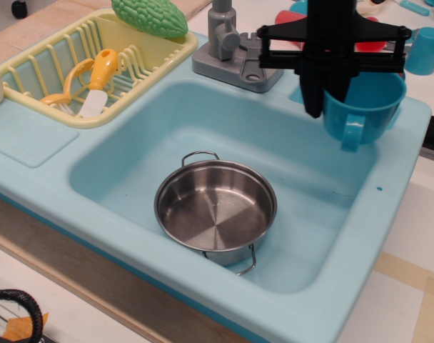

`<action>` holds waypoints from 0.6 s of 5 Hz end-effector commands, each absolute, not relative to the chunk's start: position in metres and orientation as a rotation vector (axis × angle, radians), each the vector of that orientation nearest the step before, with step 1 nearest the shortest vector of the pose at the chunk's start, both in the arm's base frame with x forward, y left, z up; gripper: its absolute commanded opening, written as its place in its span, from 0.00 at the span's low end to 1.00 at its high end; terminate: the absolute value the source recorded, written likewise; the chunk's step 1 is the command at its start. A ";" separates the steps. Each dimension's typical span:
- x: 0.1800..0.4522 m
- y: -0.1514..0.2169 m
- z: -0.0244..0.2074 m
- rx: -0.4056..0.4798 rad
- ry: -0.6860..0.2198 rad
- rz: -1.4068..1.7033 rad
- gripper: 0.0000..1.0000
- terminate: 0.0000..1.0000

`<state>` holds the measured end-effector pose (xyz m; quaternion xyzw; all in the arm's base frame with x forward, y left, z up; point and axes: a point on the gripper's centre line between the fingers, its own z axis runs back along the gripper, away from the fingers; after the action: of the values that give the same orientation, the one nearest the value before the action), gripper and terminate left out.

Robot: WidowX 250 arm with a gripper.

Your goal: Put cup into pot or pan

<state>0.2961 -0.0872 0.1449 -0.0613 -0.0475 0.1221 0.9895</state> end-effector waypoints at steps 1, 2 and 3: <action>0.263 -0.054 0.158 -0.106 -0.160 0.398 0.00 0.00; 0.248 -0.033 0.145 -0.083 -0.122 0.484 0.00 0.00; 0.242 -0.018 0.134 -0.080 -0.095 0.512 0.00 0.00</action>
<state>0.2363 -0.0194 0.1221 -0.0333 -0.0244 0.2495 0.9675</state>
